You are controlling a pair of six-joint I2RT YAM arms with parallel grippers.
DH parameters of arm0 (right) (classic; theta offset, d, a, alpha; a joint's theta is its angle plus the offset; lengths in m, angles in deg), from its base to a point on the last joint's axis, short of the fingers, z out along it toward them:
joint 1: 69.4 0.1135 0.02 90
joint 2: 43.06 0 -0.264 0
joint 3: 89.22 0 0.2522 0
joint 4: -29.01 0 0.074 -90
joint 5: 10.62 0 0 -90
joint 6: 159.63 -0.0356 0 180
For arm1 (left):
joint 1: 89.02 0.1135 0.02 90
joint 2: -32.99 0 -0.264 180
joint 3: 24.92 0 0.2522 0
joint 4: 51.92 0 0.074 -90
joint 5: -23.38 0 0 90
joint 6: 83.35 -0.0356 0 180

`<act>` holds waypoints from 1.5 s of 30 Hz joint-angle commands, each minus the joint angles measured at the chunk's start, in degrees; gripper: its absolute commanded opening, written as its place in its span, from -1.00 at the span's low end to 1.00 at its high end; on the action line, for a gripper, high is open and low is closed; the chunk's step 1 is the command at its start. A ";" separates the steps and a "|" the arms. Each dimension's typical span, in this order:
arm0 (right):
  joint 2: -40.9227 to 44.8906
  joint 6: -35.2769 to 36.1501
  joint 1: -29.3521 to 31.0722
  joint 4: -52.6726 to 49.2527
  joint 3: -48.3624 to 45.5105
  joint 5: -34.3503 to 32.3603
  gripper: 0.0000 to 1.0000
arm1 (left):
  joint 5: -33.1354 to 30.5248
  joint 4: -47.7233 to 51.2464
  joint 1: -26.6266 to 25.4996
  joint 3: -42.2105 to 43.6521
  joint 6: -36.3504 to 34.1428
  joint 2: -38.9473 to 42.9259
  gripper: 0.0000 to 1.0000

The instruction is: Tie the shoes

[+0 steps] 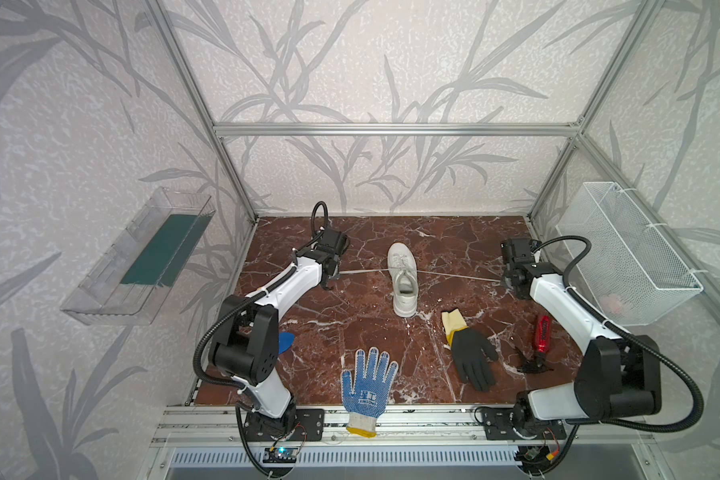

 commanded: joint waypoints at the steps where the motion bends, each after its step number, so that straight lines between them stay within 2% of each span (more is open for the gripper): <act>1: -1.27 -2.46 -2.70 -1.84 -0.85 -0.54 -1.00 | -1.91 0.78 1.59 1.06 0.12 -0.91 -1.00; 11: -1.69 -1.68 -4.83 -1.99 -1.47 -0.25 -1.00 | 0.08 2.16 2.22 0.50 0.65 -2.50 -1.00; 19: -2.79 2.48 -4.52 0.35 1.54 15.41 -1.00 | 5.18 1.36 1.89 2.03 4.26 -1.03 -0.99; 23: -3.24 4.48 -2.90 2.43 3.53 19.29 -1.00 | 7.47 -1.06 1.87 4.73 6.08 1.60 -0.57; 26: -4.56 5.67 -0.92 2.77 5.67 18.58 -1.00 | 7.65 -2.21 1.88 6.72 6.98 3.90 -0.21; 31: -7.42 7.21 -0.17 1.38 9.95 16.18 -1.00 | 6.63 -3.10 2.44 9.85 7.24 7.62 0.13; 35: -8.32 9.56 0.92 1.16 13.24 17.58 -1.00 | 7.66 -4.41 3.52 12.74 6.28 10.94 0.21; 39: -8.10 13.58 4.74 2.08 16.13 26.27 -1.00 | 9.46 -6.10 4.79 15.73 5.33 14.19 0.22; 45: -7.83 15.77 12.92 5.66 19.71 35.99 -1.00 | 12.68 -9.26 5.30 19.71 3.48 18.28 0.23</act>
